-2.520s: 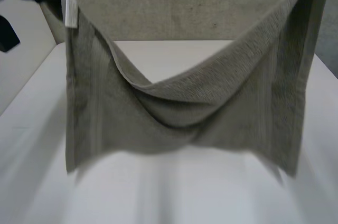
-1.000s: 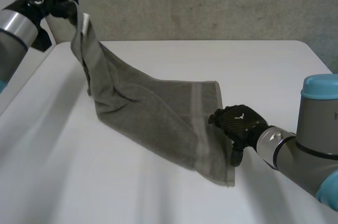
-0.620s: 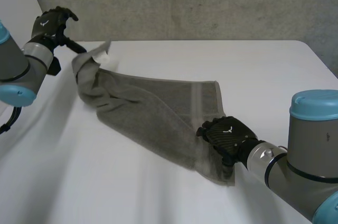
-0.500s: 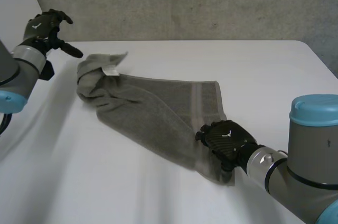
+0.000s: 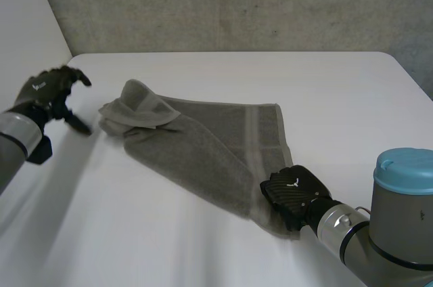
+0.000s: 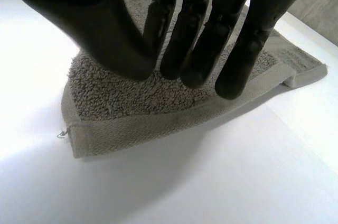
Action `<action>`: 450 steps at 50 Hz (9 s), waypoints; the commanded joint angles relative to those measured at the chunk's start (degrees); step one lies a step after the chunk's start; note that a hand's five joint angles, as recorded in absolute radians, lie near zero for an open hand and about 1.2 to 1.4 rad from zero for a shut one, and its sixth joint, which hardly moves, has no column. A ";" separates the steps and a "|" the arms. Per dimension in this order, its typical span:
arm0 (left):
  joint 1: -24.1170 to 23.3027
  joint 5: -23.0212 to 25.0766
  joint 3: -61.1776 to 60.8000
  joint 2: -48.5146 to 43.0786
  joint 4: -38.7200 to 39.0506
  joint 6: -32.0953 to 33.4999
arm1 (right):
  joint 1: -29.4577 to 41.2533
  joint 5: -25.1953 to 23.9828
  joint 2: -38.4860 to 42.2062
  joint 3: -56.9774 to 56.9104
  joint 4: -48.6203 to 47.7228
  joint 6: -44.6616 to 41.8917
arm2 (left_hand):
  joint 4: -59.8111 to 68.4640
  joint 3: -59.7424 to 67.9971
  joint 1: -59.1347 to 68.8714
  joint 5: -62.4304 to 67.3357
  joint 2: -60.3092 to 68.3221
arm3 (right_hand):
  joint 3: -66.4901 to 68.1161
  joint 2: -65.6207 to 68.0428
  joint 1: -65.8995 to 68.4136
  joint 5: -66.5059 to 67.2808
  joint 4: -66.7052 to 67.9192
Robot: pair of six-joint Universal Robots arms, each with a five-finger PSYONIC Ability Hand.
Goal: Fold the towel.
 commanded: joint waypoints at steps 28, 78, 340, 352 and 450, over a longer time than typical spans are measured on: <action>-7.00 0.19 6.37 -16.75 4.37 13.50 | 0.46 -0.18 -2.80 3.27 -0.04 0.04 | 5.80 6.02 5.97 7.47 6.17 | -45.47 -46.22 -45.89 -46.46 -45.59; -18.08 -10.27 20.97 -26.07 12.46 9.46 | 0.64 0.00 -1.04 3.18 -1.98 -0.05 | 6.31 6.53 6.49 7.98 6.68 | -43.95 -44.70 -44.37 -44.94 -44.07; 0.73 8.45 -29.48 20.16 -19.89 25.72 | -6.31 6.15 6.43 -24.85 5.76 -2.68 | 16.91 17.13 17.09 18.58 17.28 | 7.96 7.21 7.55 6.97 7.85; 0.91 8.45 -30.01 16.29 -19.36 25.72 | -6.13 6.15 6.70 -24.77 5.76 -2.77 | 21.11 21.34 21.29 22.79 21.49 | 7.96 7.21 7.55 6.97 7.85; -4.63 0.54 -11.67 17.84 -8.00 8.78 | -7.18 1.86 -6.10 -25.64 11.27 -3.74 | 64.99 65.22 65.17 66.67 65.36 | 7.96 7.21 7.55 6.97 7.85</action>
